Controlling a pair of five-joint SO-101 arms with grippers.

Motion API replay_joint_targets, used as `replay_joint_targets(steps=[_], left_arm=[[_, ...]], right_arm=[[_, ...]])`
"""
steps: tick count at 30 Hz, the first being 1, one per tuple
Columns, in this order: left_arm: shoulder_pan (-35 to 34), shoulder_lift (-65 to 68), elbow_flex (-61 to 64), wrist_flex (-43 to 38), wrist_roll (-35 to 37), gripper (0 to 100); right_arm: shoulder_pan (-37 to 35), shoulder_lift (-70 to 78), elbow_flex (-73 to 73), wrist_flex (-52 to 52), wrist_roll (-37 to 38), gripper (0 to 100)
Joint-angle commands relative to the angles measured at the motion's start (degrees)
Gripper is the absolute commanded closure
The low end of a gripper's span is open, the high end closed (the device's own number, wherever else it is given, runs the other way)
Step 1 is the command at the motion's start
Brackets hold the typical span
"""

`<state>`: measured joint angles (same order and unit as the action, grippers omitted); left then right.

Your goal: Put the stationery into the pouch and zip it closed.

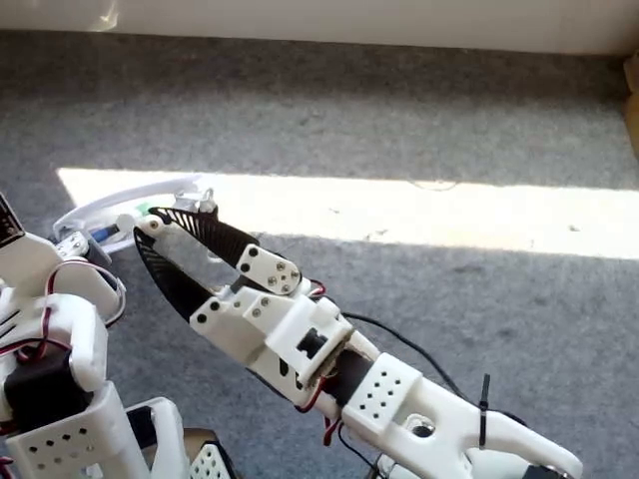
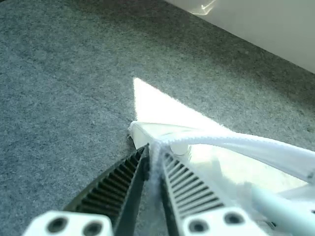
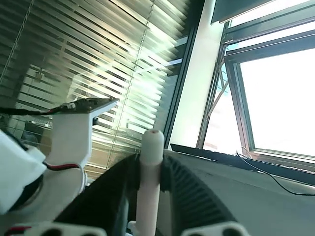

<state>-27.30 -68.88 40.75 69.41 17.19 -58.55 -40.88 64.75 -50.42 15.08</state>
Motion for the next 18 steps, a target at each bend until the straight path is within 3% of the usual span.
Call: replay_joint_targets(steps=[1, 8, 18], left_arm=[[0.8, -0.5, -0.2, -1.6, -0.3, 99], [0.8, -0.5, -0.2, -1.6, -0.4, 99], [0.8, -0.5, -0.2, -1.6, -0.4, 99]], right_arm=[[1.0, 1.8, -2.9, -2.0, 0.6, 99.4], [1.0, 3.0, -2.8, -0.7, 0.6, 99.4], [1.0, 2.9, -3.4, 18.9, 0.7, 99.4]])
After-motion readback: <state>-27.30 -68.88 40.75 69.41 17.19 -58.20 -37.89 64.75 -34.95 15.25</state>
